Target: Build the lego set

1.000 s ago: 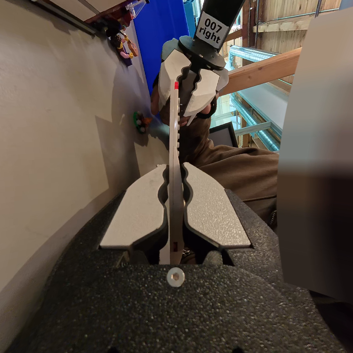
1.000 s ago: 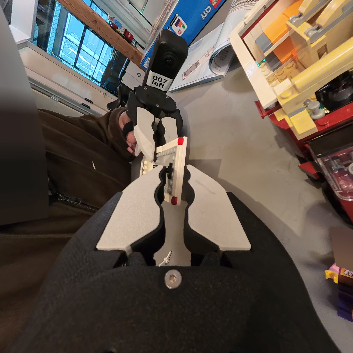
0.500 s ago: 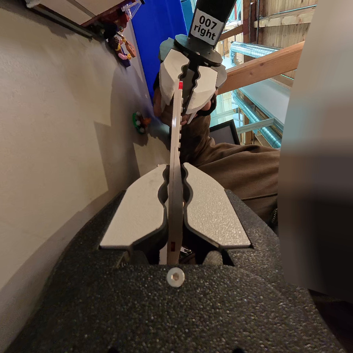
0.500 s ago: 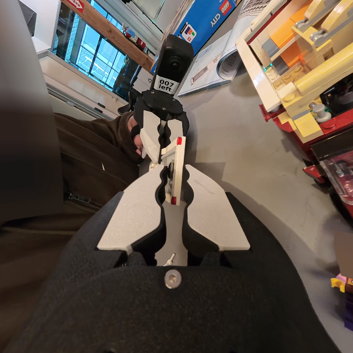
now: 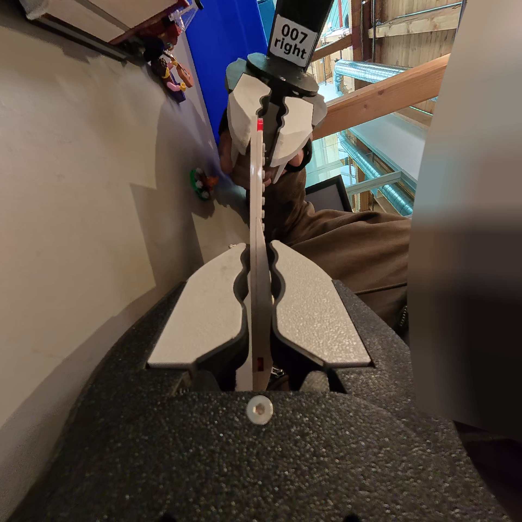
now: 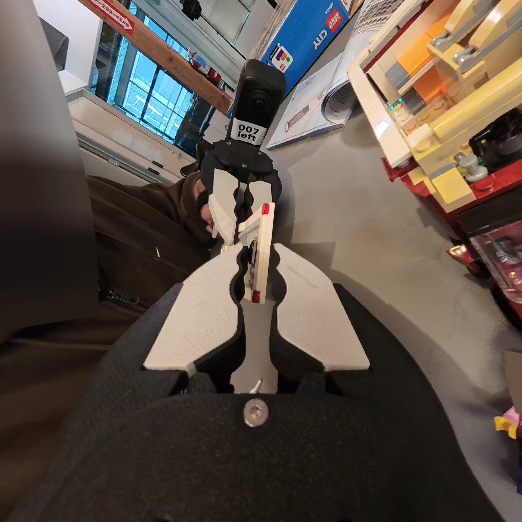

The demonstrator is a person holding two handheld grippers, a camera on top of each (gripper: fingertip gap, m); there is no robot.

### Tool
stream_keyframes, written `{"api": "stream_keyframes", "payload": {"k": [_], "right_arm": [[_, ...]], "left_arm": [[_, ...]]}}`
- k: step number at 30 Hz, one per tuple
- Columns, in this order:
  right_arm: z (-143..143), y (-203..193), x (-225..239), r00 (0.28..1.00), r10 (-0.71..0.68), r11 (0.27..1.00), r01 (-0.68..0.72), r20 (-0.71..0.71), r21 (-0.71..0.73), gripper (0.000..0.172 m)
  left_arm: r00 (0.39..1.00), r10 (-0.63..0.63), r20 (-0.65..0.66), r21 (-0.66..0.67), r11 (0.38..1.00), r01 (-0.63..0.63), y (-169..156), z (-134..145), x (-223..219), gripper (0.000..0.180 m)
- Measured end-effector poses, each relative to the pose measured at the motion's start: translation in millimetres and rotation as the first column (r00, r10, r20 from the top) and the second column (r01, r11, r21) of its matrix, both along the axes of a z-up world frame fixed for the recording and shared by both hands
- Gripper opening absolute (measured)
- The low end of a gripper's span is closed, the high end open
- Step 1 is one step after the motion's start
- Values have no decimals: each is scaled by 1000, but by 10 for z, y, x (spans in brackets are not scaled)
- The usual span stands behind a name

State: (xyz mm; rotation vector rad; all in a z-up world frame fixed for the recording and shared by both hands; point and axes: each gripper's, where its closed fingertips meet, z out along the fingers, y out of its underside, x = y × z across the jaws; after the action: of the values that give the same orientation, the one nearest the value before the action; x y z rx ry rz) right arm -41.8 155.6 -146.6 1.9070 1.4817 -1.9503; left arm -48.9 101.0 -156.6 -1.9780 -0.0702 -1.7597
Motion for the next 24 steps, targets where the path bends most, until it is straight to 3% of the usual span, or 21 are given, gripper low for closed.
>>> {"api": "stream_keyframes", "payload": {"k": [10,24], "right_arm": [[77,3,-32,998,-25,994,30,-55,106,27],[203,-59,-1,989,10,991,10,-148,135,13]], "left_arm": [[998,55,-42,31,998,-54,62,3,-89,11],[985,61,-160,208,978,-26,53,100,-73,11]]}}
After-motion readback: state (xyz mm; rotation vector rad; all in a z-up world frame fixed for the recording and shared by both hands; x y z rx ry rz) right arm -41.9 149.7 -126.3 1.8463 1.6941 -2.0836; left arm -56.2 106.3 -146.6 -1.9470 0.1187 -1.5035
